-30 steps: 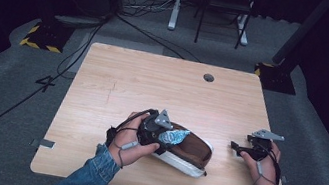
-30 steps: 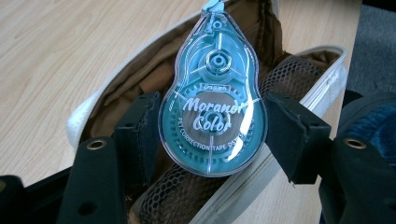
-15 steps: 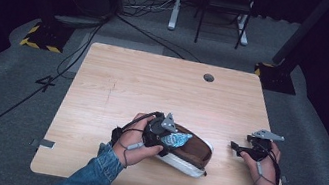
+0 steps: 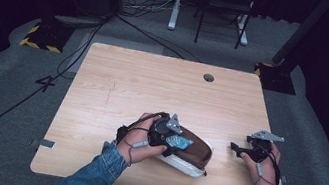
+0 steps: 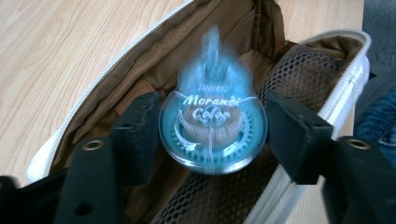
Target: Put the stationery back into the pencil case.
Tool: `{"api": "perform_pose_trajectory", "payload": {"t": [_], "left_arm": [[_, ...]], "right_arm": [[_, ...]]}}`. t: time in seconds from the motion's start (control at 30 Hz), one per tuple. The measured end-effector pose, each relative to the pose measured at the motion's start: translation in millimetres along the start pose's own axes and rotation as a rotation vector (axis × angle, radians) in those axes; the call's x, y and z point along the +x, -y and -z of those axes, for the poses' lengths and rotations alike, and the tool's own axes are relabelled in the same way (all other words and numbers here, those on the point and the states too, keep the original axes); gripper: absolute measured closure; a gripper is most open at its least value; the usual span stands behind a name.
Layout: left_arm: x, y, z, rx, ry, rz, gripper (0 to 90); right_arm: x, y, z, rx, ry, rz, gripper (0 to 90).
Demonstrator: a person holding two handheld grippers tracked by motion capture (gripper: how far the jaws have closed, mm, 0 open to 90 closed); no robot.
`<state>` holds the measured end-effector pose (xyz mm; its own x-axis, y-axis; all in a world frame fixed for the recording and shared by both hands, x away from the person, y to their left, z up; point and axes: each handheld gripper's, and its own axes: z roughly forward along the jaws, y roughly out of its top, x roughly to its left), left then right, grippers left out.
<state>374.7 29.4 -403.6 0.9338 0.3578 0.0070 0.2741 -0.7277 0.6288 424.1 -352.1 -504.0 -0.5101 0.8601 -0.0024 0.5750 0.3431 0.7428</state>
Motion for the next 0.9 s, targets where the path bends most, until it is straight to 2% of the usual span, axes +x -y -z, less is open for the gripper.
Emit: {"api": "perform_pose_trajectory", "payload": {"t": [0.03, 0.27, 0.4, 0.5, 0.6, 0.7, 0.9], "left_arm": [[1.3, 0.9, -1.1, -0.007, -0.014, 0.011, 26.5], [5.3, 4.5, 7.5, -0.041, -0.032, 0.032, 26.6], [2.3, 5.4, 7.4, -0.023, -0.024, 0.023, 29.2], [-1.5, 5.3, 7.1, -0.027, -0.034, 0.010, 29.2], [-1.9, 5.5, 10.8, -0.035, -0.044, 0.013, 29.2], [-1.2, 6.7, 19.4, -0.064, -0.063, 0.025, 29.2], [0.3, 11.7, 30.4, -0.075, -0.078, 0.033, 29.2]], "right_arm": [[0.0, 0.0, 0.0, 0.000, 0.000, 0.000, 18.3], [-0.1, 0.1, 0.1, 0.001, -0.002, 0.002, 18.3], [-0.1, 0.0, 0.1, 0.001, -0.002, 0.002, 18.2], [-0.1, 0.0, 0.1, 0.001, -0.002, 0.002, 18.3], [-0.1, 0.0, 0.1, 0.001, -0.002, 0.002, 18.3], [-0.1, 0.0, 0.1, 0.001, -0.002, 0.001, 18.2], [-0.1, 0.0, 0.1, 0.001, -0.002, 0.001, 18.2]]}}
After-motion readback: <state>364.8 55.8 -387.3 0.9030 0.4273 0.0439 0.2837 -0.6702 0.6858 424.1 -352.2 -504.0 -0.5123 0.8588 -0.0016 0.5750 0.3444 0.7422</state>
